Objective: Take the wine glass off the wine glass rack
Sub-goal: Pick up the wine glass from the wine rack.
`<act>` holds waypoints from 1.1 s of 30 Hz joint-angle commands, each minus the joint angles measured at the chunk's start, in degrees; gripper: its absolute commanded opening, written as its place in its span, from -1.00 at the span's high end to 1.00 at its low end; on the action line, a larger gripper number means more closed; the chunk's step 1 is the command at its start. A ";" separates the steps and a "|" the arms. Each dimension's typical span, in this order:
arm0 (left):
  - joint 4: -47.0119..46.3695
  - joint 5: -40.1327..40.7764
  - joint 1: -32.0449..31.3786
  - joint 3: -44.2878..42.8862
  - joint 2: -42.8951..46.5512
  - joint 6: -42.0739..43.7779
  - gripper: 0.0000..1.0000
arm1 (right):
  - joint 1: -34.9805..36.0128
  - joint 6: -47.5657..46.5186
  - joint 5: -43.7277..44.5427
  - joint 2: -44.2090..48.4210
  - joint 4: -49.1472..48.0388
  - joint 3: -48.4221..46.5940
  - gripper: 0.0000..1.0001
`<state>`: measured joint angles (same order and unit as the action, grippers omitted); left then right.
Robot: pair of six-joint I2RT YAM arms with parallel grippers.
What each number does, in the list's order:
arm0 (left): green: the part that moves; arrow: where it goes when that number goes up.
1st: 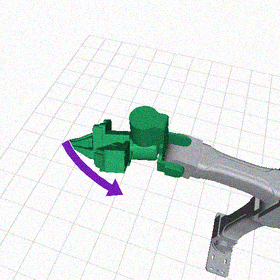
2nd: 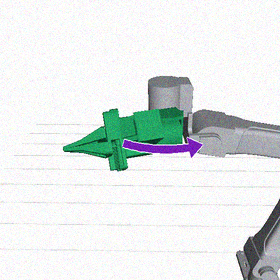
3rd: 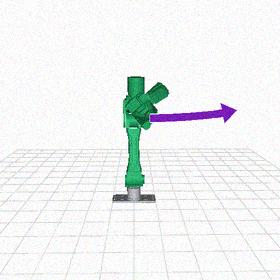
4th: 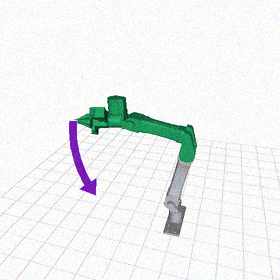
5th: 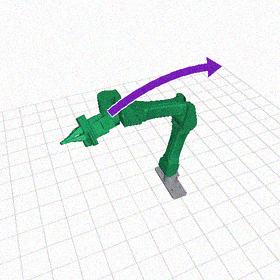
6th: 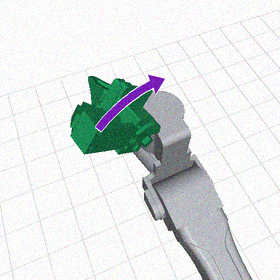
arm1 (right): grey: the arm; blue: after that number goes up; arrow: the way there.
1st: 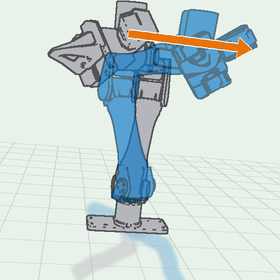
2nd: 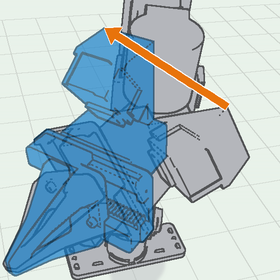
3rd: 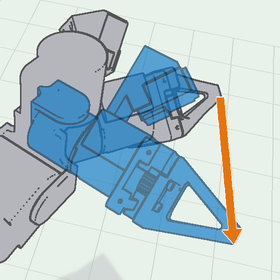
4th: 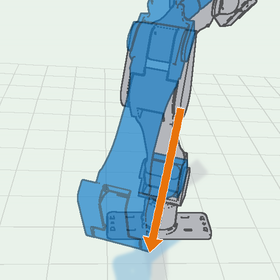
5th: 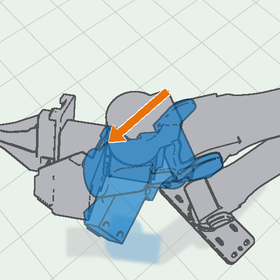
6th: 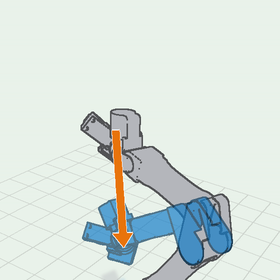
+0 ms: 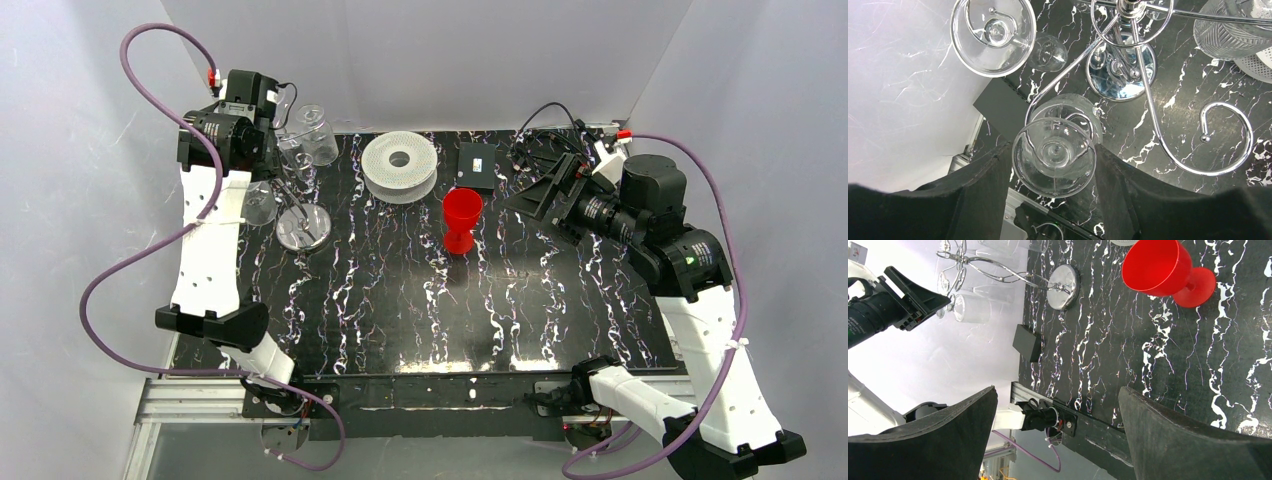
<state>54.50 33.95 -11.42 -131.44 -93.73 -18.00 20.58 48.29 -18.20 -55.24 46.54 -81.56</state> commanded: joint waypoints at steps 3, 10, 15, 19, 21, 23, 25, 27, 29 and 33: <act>17.60 4.87 0.25 0.35 3.05 0.30 0.25 | -0.28 0.03 -0.83 0.22 -2.32 0.27 -0.97; 18.21 5.72 0.60 -0.61 2.61 -0.28 0.26 | -0.28 -0.07 -0.70 0.33 -2.20 0.40 -0.97; 18.28 5.60 1.09 -1.37 1.98 -0.45 0.26 | -0.28 -0.08 -0.70 0.18 -2.24 0.39 -1.00; 18.37 5.63 1.48 -2.42 1.18 -0.68 0.25 | -0.28 -0.04 -0.88 -0.03 -2.29 0.35 -1.00; 18.33 5.60 1.65 -2.71 0.89 -0.68 0.25 | -0.32 -0.04 -0.88 0.02 -2.31 0.41 -1.00; 18.35 5.62 1.92 -2.97 0.69 -0.72 0.26 | -0.28 -0.05 -0.82 -0.04 -2.33 0.43 -1.00; 18.24 5.56 2.24 -3.05 0.53 -0.87 0.26 | -0.28 -0.08 -0.81 -0.07 -2.27 0.35 -1.00; 18.25 5.18 2.57 -3.32 0.38 -0.98 0.25 | -0.33 -0.08 -0.73 -0.08 -2.33 0.43 -1.00; 18.10 5.14 2.76 -3.67 0.09 -0.99 0.25 | -0.36 -0.08 -0.67 -0.16 -2.33 0.35 -1.00; 18.10 4.93 3.24 -3.83 -0.12 -1.16 0.26 | -0.36 -0.10 -0.60 -0.30 -2.33 0.17 -1.00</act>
<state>54.50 35.33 -8.99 -133.25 -94.37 -18.90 20.58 48.29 -18.20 -55.27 46.54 -81.19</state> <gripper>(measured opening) 0.554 0.997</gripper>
